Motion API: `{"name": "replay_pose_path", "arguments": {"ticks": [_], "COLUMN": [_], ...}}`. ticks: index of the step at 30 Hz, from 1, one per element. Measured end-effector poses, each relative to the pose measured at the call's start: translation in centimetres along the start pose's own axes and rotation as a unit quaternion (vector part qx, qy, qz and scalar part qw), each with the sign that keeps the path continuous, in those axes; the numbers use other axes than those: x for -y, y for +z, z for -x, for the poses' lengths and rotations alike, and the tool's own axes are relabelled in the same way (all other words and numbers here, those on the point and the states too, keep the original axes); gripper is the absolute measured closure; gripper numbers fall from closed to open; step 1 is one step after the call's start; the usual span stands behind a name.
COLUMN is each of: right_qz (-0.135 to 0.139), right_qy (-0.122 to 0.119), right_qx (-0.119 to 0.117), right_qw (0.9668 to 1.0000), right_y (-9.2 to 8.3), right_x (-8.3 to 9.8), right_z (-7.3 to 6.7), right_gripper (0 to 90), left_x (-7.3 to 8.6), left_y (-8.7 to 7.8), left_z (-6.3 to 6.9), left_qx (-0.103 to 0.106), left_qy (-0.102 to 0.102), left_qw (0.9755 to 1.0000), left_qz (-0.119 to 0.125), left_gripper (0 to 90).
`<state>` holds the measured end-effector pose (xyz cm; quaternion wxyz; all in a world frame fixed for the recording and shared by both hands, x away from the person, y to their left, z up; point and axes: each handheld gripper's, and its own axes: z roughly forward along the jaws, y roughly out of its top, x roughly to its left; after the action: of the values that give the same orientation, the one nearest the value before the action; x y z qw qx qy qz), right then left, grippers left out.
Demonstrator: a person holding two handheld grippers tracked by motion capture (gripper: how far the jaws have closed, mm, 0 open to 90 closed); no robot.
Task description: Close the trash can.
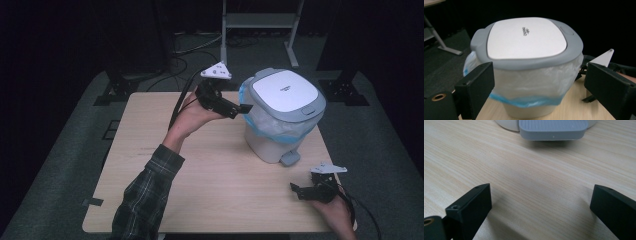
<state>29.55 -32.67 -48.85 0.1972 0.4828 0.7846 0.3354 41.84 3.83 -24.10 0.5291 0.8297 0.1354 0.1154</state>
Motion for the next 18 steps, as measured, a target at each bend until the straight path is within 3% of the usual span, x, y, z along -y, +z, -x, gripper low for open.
{"name": "replay_pose_path", "arguments": {"ticks": [9,18], "right_qz": [0.001,0.0], "right_qy": [0.0,0.0], "right_qx": [0.001,0.001], "right_qw": [1.0,1.0], "right_y": [0.0,0.0], "right_x": [0.0,0.0], "right_z": [0.0,0.0], "right_gripper": [2.6,2.6], "left_x": [2.9,5.7], "left_y": [-2.5,-4.5], "left_z": [0.3,0.7], "left_qx": [-0.022,-0.043], "left_qy": [-0.003,-0.011], "left_qw": [0.9997,0.999], "left_qz": [-0.012,-0.004], "left_gripper": [2.3,1.0]}}
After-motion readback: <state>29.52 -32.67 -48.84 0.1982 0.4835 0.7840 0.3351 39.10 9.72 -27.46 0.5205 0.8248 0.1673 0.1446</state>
